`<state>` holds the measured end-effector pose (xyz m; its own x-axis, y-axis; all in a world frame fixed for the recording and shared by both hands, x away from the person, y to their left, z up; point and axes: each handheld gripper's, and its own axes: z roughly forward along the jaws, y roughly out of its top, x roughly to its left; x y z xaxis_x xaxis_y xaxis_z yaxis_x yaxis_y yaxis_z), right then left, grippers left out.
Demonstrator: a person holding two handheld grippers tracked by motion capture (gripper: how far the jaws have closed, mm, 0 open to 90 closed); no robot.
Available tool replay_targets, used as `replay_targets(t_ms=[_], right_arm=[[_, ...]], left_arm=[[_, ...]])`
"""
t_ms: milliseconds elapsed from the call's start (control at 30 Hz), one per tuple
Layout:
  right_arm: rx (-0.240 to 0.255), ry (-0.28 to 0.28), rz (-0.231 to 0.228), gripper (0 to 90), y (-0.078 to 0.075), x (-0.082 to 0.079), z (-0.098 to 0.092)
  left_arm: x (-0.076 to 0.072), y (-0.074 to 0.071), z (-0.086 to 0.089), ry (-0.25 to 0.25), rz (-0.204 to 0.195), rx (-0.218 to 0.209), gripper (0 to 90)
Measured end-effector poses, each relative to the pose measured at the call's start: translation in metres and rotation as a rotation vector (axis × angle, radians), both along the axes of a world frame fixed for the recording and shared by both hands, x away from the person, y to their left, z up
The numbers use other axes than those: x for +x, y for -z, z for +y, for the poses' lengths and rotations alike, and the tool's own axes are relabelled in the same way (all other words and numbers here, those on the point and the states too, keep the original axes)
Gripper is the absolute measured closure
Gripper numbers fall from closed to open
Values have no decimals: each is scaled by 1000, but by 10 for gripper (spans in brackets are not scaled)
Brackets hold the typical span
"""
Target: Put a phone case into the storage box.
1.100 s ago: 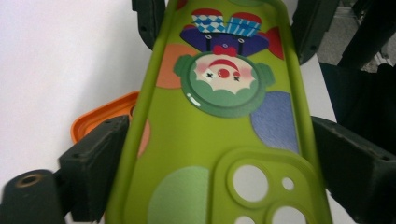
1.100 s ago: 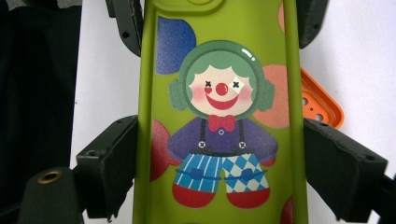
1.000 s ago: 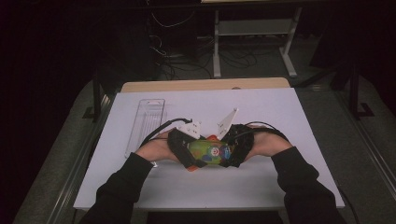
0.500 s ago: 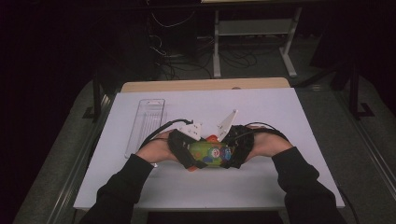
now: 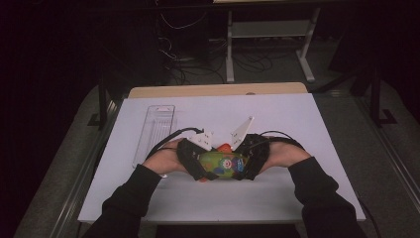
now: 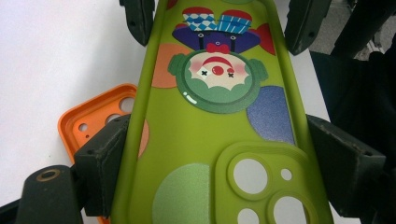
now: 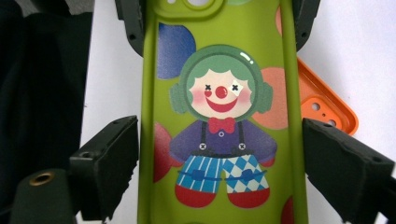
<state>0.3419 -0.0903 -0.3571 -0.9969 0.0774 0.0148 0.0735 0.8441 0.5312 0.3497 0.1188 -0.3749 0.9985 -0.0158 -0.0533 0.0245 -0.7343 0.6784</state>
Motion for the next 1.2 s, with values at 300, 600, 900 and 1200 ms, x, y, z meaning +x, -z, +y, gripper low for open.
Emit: replay_targets(t_ms=[300, 600, 900, 1200], right_arm=[[91, 106, -4, 75, -5, 8, -20], [183, 318, -26, 58, -8, 10, -50], [273, 483, -9, 35, 3, 3, -71], [342, 657, -25, 28, 20, -3, -76]], left_arm=[[2, 2, 5, -69, 6, -10, 156], [0, 2, 12, -171, -18, -16, 155], [1, 2, 16, -327, -15, -45, 155], [7, -1, 21, -440, -31, -36, 155]])
